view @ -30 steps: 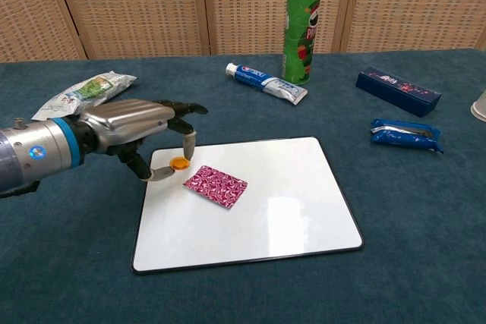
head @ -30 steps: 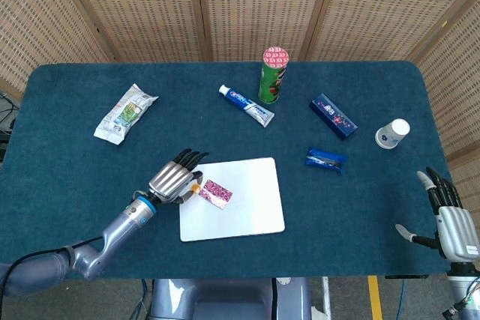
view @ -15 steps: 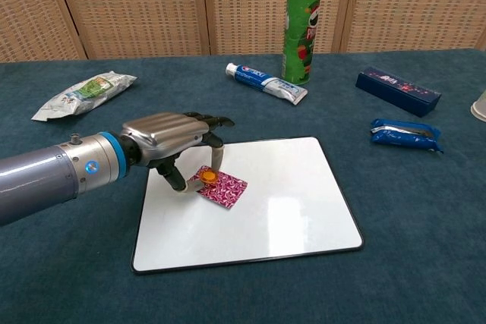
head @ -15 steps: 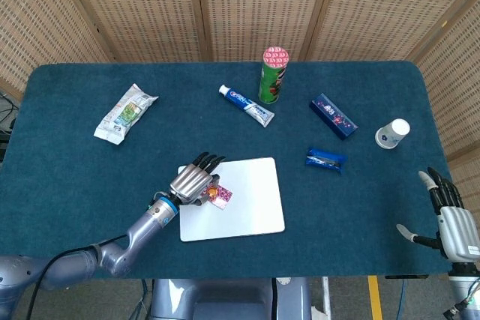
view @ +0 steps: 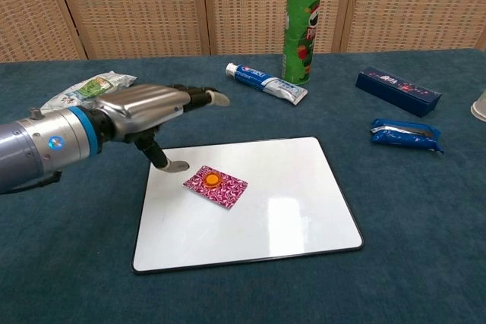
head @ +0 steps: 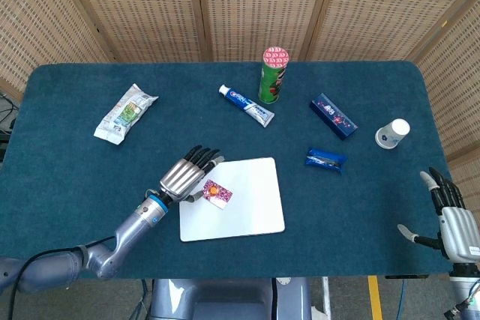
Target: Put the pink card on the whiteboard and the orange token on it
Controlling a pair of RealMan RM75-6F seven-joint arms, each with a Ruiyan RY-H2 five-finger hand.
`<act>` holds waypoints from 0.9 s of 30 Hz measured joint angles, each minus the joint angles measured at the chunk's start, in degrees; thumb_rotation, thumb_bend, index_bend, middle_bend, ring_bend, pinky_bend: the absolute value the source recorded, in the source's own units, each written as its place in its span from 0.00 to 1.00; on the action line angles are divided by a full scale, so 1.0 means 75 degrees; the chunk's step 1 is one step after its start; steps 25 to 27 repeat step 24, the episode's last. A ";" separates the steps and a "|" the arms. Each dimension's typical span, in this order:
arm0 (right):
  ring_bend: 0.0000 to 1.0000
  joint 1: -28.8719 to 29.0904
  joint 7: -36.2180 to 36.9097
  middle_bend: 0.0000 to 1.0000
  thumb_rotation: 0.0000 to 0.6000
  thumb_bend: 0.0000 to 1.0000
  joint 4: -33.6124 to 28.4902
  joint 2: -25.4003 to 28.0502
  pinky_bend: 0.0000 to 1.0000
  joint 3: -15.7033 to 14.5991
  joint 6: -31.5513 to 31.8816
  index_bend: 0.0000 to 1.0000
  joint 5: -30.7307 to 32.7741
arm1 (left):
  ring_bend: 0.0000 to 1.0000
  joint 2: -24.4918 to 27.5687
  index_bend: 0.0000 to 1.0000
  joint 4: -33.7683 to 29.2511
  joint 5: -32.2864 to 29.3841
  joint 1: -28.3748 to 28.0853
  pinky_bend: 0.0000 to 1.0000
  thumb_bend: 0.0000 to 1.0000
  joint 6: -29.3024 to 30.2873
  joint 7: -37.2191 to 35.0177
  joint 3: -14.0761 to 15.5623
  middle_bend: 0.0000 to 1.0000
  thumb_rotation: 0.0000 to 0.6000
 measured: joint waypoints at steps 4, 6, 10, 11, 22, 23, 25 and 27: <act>0.00 -0.0005 -0.0015 0.00 1.00 0.05 0.0017 -0.0006 0.00 0.0000 0.0016 0.00 -0.0011 | 0.00 0.0577 0.00 -0.0350 0.0267 0.0252 0.00 0.00 0.0599 -0.0055 0.0009 0.00 1.00; 0.00 -0.0008 -0.0041 0.00 1.00 0.05 0.0022 -0.0012 0.00 -0.0003 0.0028 0.00 -0.0023 | 0.00 0.1044 0.00 -0.0575 0.0392 0.0482 0.00 0.00 0.0995 -0.0078 0.0045 0.00 1.00; 0.00 -0.0015 -0.0123 0.00 1.00 0.05 0.0021 -0.0026 0.00 -0.0004 0.0061 0.00 -0.0043 | 0.00 0.2033 0.00 -0.0895 0.0505 0.1147 0.00 0.00 0.1780 -0.0210 0.0201 0.00 1.00; 0.00 -0.0018 -0.0162 0.00 1.00 0.05 0.0017 -0.0031 0.00 -0.0005 0.0075 0.00 -0.0052 | 0.00 0.2248 0.00 -0.0930 0.0515 0.1346 0.00 0.00 0.1965 -0.0291 0.0258 0.00 1.00; 0.00 -0.0042 -0.0445 0.00 1.00 0.05 -0.0067 -0.0089 0.00 0.0020 0.0173 0.00 -0.0063 | 0.00 0.3268 0.00 -0.0428 0.0444 0.3820 0.00 0.00 0.3900 -0.2788 0.1081 0.00 1.00; 0.00 -0.0041 -0.0480 0.00 1.00 0.05 -0.0077 -0.0097 0.00 0.0025 0.0182 0.00 -0.0063 | 0.00 0.3326 0.00 -0.0407 0.0423 0.3990 0.00 0.00 0.3984 -0.2899 0.1146 0.00 1.00; 0.00 -0.0040 -0.0512 0.00 1.00 0.05 -0.0084 -0.0104 0.00 0.0028 0.0188 0.00 -0.0066 | 0.00 0.3398 0.00 -0.0386 0.0403 0.4190 0.00 0.00 0.4122 -0.3015 0.1224 0.00 1.00; 0.00 -0.0040 -0.0512 0.00 1.00 0.05 -0.0084 -0.0104 0.00 0.0028 0.0188 0.00 -0.0066 | 0.00 0.3398 0.00 -0.0386 0.0403 0.4190 0.00 0.00 0.4122 -0.3015 0.1224 0.00 1.00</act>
